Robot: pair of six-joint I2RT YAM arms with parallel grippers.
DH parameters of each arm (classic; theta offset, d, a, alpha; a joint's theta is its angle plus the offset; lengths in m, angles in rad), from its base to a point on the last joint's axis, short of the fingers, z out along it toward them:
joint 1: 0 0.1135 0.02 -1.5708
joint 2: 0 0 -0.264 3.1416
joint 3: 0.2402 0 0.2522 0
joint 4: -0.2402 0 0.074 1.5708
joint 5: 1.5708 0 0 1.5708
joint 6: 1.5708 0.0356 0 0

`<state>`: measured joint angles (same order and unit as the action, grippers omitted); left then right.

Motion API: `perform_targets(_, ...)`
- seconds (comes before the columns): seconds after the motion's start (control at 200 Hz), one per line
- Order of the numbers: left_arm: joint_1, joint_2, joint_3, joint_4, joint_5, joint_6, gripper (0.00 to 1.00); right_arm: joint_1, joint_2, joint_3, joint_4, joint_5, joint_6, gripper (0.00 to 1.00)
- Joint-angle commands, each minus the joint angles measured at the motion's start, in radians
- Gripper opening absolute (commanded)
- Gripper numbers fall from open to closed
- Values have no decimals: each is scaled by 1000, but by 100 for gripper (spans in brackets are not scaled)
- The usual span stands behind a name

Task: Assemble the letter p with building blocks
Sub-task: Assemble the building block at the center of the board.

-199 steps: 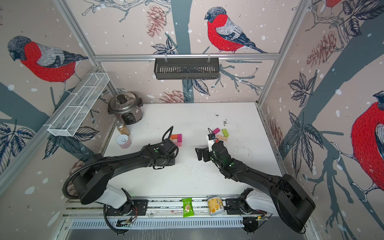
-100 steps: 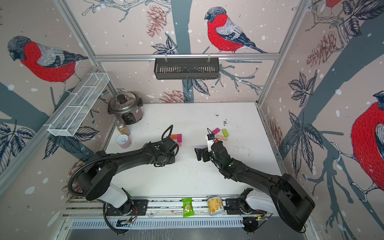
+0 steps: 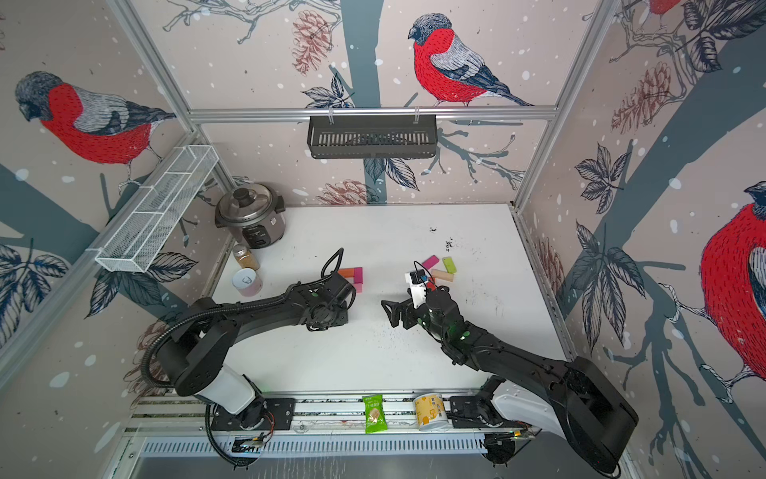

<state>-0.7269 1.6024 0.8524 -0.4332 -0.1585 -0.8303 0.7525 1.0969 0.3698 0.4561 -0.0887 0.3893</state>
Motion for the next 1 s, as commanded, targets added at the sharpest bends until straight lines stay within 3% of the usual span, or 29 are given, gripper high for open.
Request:
perform_targets(0.0,4,8,11,-9,-3,5,24,5,1,1,42,-22,-20,100)
perform_targets(0.996,14,46,53,-16,-12,26,24,48,61,40,11,31,-46,100)
